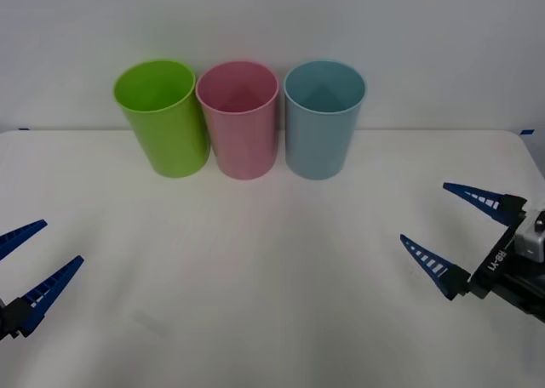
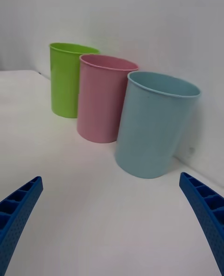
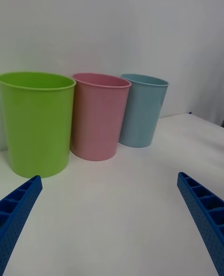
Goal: Grasp the object on the table and drop it into the matching bin: aluminum can to the light blue bin, PET bottle to the pink bin.
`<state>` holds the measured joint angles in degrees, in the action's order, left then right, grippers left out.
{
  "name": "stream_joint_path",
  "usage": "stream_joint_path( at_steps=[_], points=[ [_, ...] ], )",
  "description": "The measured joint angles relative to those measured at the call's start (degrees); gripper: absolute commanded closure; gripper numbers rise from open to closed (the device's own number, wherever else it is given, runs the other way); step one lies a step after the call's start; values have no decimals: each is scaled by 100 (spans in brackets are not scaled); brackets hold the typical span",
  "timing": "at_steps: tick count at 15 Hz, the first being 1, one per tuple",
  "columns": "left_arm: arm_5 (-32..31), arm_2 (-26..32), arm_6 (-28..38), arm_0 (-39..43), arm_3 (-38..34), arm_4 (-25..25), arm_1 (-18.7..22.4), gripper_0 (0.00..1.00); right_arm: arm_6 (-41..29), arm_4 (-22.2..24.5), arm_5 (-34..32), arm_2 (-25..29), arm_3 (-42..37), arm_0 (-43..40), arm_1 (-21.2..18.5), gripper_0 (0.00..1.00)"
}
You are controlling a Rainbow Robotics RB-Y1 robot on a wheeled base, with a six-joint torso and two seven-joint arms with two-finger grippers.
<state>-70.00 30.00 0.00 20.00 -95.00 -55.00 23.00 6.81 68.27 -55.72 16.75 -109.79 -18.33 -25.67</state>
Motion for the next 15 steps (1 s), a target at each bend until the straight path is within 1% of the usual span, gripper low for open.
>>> stream_joint_path(
  at_steps=[3, 5, 9, 15],
  points=[
    [0, 0, 0, 0, 0, 0, 0, 0, 41, -167, -610, 438, 0, -398, 0, 0],
    [0, 0, 0, 0, 0, 0, 0, 0, 44, -306, -864, 655, 0, -648, 0, 0],
    [0, 0, 0, 0, 0, 0, 0, 0, 51, -552, -1028, 893, 0, -1085, 0, 0],
    [0, 0, 0, 0, 0, 0, 0, 0, 92, -639, -1202, 1104, 0, -1485, -2, 0]
  ],
)
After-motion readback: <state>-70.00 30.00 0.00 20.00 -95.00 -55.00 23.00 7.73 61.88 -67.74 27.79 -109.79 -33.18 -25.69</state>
